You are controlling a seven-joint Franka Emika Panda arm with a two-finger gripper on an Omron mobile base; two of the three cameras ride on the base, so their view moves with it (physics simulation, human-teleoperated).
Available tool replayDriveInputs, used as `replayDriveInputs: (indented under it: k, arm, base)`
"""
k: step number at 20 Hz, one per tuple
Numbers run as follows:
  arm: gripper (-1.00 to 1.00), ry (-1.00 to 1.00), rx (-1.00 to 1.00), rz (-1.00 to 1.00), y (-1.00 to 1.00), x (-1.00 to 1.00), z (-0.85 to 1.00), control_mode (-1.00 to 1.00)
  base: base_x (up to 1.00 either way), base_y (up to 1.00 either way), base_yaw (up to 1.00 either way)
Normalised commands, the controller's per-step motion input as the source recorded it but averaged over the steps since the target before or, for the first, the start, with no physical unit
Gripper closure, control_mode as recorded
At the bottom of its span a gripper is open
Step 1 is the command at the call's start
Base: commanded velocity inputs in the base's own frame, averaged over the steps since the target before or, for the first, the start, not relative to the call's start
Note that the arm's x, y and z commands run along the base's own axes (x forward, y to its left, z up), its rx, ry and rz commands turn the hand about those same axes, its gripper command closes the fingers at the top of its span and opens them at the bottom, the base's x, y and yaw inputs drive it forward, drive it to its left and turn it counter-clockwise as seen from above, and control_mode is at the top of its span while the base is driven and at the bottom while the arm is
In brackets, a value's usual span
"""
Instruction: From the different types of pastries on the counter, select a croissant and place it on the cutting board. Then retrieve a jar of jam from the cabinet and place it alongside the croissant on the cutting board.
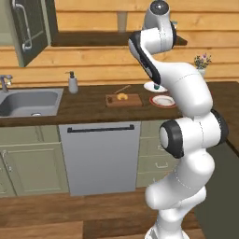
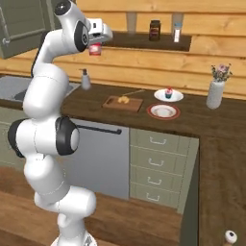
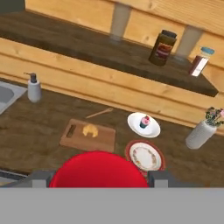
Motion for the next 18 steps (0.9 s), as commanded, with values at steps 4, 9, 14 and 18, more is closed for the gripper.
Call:
replayDriveInputs:
  k: [4,9,14,18]
  arm:
    - [1.0,0.0,0.0,0.0,0.0,0.0,0.0,1.0]
    - [1.0,0.0,0.0,0.0,0.0,0.0,0.0,1.0]
    - [1.0,0.0,0.0,0.0,0.0,0.0,0.0,1.0]
    - [1.0,0.0,0.0,0.0,0.0,0.0,0.0,1.0]
  base:
    - [0.93,-0.16,-0.14]
    - [0.83,-0.12,-0.16]
    - [0.78,-0.02,-0.16]
    - [0.73,0.0,-0.16]
